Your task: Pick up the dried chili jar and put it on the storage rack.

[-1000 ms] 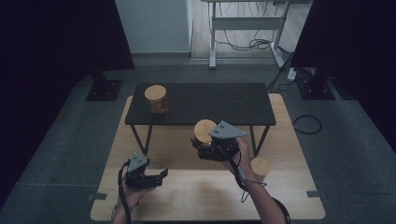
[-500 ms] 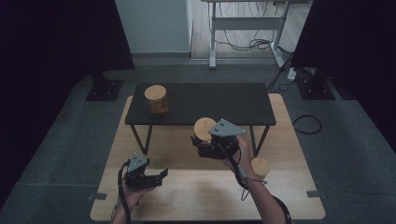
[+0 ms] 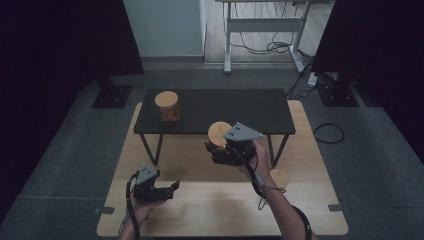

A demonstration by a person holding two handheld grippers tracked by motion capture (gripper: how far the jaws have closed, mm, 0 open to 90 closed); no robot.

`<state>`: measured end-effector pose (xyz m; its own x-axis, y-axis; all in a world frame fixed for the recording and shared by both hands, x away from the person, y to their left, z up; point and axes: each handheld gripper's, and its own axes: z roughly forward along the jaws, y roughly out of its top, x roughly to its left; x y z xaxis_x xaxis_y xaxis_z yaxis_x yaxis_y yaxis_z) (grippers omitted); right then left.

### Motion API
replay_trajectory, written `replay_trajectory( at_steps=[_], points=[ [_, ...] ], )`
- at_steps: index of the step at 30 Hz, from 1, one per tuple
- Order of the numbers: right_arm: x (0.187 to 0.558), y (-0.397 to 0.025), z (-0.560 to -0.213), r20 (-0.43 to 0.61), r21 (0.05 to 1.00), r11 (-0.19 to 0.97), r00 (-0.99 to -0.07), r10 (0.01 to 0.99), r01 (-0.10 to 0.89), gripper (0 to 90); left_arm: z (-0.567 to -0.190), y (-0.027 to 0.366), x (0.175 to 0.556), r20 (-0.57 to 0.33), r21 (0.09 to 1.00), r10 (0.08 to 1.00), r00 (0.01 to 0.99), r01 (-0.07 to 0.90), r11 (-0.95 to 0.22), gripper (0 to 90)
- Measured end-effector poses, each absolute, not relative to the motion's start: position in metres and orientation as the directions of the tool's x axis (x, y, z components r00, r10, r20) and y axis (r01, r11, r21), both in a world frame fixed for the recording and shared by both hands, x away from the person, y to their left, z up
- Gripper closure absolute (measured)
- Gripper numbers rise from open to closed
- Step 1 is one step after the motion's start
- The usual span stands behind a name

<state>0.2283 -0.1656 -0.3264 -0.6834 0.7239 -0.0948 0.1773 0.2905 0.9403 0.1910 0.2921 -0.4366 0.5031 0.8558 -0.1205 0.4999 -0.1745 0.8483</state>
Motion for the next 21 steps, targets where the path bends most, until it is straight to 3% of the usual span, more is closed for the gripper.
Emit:
replay_trajectory(
  at_steps=[21],
  points=[
    [0.239, -0.168, -0.320, -0.101, 0.940, 0.289, -0.666, 0.739, 0.178, 24.5, -0.436, 0.294, 0.191, -0.122, 0.849, 0.858, 0.500, 0.499, -0.170, 10.1]
  ],
)
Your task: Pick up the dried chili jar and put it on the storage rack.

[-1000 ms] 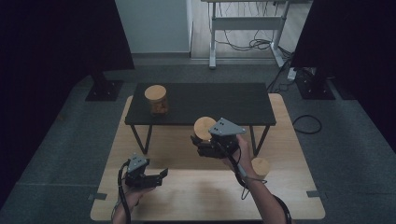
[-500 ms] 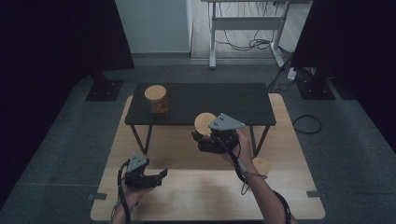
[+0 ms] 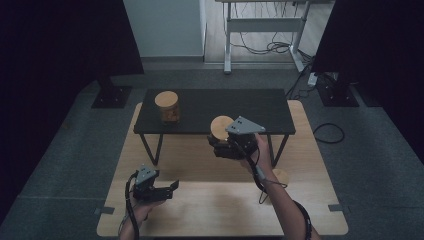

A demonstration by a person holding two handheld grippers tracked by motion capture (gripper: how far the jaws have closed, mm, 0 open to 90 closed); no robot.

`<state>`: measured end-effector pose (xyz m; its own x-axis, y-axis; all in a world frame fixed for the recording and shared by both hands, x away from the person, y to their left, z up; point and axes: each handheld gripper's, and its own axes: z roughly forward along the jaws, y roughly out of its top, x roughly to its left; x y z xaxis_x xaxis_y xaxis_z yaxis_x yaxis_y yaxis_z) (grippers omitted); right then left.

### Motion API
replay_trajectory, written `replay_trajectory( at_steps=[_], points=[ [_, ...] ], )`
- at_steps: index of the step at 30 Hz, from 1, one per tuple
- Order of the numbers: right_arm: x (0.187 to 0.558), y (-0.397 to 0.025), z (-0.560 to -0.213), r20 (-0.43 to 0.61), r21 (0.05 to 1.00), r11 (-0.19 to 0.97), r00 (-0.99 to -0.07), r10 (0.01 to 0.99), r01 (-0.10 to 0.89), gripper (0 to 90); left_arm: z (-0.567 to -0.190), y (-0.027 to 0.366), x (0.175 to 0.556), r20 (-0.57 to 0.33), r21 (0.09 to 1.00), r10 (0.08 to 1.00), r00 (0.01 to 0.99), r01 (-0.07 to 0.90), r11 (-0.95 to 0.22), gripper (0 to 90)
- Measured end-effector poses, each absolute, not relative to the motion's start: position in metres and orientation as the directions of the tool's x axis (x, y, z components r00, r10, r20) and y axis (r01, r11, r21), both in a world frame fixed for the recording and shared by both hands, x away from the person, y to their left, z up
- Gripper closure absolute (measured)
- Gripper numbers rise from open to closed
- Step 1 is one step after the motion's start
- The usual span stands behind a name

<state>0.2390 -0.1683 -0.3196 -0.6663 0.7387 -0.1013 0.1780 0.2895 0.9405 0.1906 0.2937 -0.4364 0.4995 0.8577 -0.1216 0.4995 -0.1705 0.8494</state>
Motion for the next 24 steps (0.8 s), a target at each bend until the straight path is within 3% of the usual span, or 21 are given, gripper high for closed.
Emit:
replay_trajectory(
  at_steps=[24],
  points=[
    [0.256, -0.166, -0.311, -0.110, 0.940, 0.292, -0.656, 0.747, 0.175, 24.5, -0.437, 0.296, 0.191, -0.124, 0.849, 0.861, 0.494, 0.501, -0.165, 10.1]
  ],
)
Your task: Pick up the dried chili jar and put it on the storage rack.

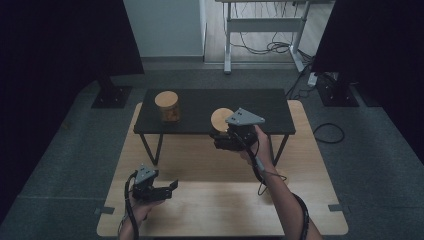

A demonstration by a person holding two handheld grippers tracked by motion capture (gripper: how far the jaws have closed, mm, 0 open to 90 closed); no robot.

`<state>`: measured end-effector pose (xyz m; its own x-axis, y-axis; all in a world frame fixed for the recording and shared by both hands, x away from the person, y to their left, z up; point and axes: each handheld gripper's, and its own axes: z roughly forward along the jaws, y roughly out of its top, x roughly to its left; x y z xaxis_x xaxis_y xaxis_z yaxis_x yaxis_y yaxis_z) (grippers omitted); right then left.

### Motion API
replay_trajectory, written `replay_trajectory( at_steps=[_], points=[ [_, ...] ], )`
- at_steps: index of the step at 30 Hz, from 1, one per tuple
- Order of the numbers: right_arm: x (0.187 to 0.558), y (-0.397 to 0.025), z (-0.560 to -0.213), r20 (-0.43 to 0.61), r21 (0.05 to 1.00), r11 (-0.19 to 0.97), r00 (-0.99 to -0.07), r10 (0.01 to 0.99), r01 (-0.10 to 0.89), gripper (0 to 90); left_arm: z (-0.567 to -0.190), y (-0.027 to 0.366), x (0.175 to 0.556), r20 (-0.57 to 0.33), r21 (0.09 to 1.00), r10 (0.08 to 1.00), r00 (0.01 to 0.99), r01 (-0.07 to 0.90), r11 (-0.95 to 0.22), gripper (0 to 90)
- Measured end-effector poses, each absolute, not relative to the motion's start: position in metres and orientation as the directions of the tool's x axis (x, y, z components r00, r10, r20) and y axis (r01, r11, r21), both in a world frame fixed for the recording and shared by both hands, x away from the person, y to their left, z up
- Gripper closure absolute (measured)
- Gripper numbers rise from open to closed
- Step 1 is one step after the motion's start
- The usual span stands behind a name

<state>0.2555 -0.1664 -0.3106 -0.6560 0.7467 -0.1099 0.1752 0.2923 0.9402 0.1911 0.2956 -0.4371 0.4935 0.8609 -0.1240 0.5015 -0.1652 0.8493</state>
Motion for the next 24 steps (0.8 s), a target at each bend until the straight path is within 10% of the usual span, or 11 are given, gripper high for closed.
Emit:
replay_trajectory(
  at_steps=[24],
  points=[
    [0.273, -0.164, -0.304, -0.117, 0.938, 0.300, -0.657, 0.745, 0.173, 24.6, -0.437, 0.296, 0.192, -0.126, 0.848, 0.861, 0.492, 0.504, -0.164, 10.1]
  ],
)
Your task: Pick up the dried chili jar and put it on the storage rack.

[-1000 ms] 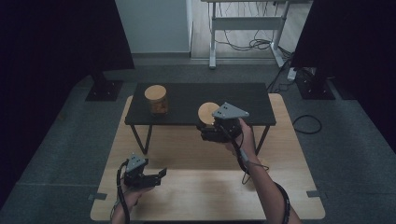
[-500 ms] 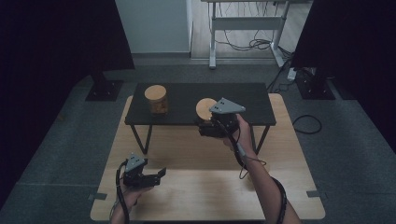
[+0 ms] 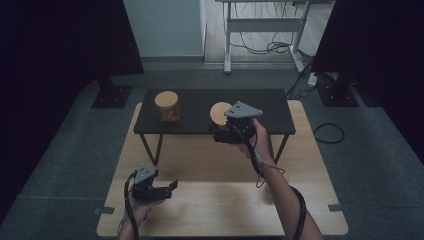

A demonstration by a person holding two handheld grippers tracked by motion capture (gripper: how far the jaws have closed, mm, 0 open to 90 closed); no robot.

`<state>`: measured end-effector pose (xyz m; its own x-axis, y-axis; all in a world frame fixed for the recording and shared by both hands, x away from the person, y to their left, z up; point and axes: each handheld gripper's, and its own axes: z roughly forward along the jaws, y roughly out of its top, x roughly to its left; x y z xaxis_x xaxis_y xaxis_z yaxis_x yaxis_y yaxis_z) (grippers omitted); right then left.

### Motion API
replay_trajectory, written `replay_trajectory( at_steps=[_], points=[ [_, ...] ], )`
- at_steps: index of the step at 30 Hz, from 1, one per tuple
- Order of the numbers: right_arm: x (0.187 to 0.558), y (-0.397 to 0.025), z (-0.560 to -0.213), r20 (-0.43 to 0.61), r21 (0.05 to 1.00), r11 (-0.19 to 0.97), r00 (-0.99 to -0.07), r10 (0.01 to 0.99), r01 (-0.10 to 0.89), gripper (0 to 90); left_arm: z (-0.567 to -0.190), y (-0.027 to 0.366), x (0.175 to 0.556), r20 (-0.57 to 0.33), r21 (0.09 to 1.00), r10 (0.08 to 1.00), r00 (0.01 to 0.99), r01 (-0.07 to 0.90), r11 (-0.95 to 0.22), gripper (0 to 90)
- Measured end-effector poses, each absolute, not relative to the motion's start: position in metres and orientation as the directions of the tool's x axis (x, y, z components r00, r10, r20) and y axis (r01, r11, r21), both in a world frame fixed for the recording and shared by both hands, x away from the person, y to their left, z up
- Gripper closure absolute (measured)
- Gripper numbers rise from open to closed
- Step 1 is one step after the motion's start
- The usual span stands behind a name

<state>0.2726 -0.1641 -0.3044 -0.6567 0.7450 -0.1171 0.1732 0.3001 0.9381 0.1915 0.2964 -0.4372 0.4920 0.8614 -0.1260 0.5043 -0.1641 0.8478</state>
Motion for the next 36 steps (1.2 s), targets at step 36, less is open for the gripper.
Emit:
replay_trajectory(
  at_steps=[36],
  points=[
    [0.307, -0.151, -0.301, -0.121, 0.927, 0.318, -0.646, 0.754, 0.197, 24.5, -0.438, 0.296, 0.192, -0.124, 0.844, 0.860, 0.495, 0.509, -0.171, 10.2]
  ],
)
